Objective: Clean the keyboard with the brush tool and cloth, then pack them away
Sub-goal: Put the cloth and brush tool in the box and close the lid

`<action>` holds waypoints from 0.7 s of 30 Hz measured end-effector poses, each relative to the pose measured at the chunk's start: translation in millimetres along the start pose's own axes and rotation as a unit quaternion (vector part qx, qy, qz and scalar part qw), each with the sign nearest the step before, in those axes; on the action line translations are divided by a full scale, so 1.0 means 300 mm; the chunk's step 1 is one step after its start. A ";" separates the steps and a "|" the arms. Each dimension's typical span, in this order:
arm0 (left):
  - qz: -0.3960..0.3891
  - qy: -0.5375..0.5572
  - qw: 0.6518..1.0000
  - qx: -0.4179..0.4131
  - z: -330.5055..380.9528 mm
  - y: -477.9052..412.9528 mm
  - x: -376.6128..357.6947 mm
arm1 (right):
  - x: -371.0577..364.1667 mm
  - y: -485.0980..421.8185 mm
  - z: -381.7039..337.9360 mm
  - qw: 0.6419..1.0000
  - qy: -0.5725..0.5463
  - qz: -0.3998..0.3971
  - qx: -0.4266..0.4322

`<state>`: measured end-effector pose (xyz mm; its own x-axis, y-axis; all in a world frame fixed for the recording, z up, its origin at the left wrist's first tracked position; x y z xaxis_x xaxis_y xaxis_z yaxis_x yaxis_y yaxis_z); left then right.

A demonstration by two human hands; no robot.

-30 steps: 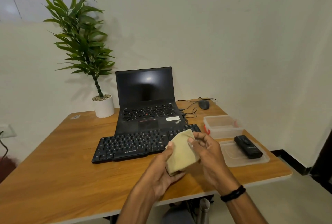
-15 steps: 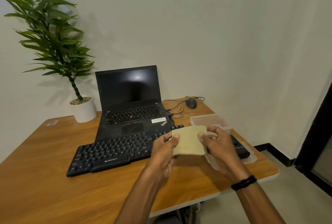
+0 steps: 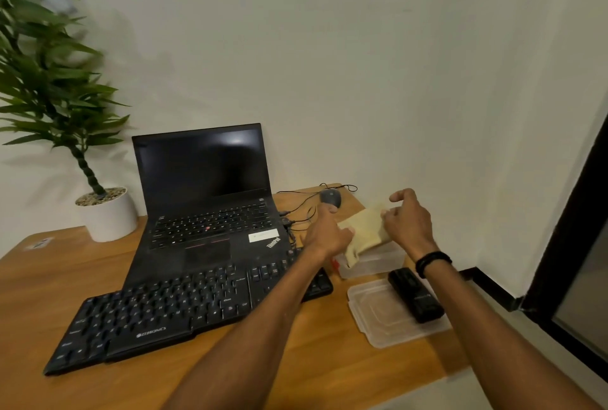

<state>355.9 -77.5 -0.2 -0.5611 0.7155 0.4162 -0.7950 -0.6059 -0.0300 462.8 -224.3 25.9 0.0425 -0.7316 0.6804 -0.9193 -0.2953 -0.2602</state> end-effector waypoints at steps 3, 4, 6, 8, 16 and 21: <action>-0.002 0.016 0.999 -0.042 -0.009 -0.022 -0.023 | 0.011 -0.003 -0.002 0.998 0.001 0.054 0.036; 0.001 0.032 0.998 -0.052 -0.006 -0.025 -0.024 | 0.022 -0.002 -0.004 0.995 -0.003 0.083 0.050; 0.016 0.038 0.996 -0.072 0.006 -0.033 -0.027 | 0.039 0.002 -0.012 0.989 -0.007 0.129 0.075; 0.027 0.010 0.996 -0.090 0.020 -0.034 -0.024 | 0.039 0.013 -0.025 0.985 -0.007 0.145 0.095; 0.022 -0.231 0.966 -0.110 -0.028 -0.015 -0.035 | -0.073 -0.009 0.020 0.996 0.073 -0.023 0.048; 0.030 -0.308 0.945 -0.108 -0.011 -0.008 -0.030 | -0.123 -0.020 0.034 0.967 0.241 -0.056 0.060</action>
<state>362.1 -81.5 -7.0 -0.4197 0.3041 0.8552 -0.8315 -0.5066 -0.2280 470.6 -201.9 -4.6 -0.0744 -0.3280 0.9417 -0.8666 -0.4460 -0.2238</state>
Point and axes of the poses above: each hand's wrist, its own y-axis away from the middle knuckle, its own x-axis out of the back of the hand, z = x × y, the point moved 6 cm from there along -y, towards the middle knuckle, and after that the axes turned 10 degrees about y, right-handed, at the moved point
